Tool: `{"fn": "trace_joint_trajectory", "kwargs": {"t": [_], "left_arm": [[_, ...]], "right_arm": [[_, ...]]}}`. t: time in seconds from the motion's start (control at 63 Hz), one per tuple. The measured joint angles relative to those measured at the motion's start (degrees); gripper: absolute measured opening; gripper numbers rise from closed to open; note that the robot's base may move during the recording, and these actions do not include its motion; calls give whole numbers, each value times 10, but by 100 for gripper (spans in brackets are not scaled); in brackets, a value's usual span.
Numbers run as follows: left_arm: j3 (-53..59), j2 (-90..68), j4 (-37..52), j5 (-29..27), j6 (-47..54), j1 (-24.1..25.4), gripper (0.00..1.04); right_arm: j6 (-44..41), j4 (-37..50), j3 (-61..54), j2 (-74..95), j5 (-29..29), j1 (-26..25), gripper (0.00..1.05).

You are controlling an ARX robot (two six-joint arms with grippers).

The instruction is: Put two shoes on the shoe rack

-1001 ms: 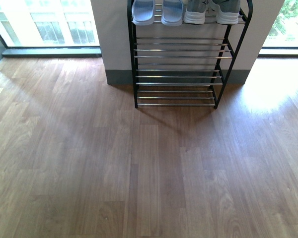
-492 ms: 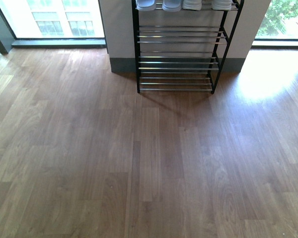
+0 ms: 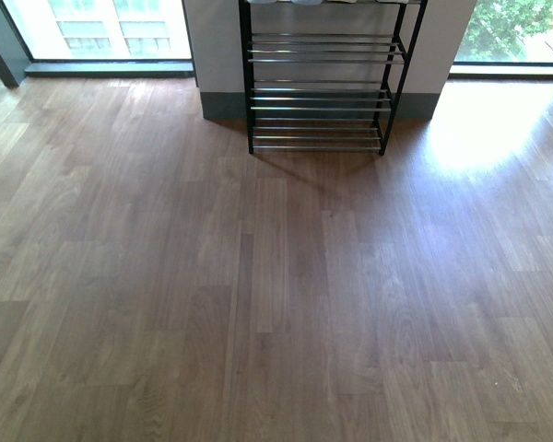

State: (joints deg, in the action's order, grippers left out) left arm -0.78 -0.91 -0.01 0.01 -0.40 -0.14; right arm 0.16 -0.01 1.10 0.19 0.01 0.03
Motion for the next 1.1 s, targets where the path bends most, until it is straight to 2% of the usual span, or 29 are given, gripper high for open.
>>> {"fn": "trace_joint_trajectory", "kwargs": {"t": [1.096], "left_arm": [[0,0,0,0,0,0,95]], "right_arm": [[0,0,0,0,0,0,96]]}}
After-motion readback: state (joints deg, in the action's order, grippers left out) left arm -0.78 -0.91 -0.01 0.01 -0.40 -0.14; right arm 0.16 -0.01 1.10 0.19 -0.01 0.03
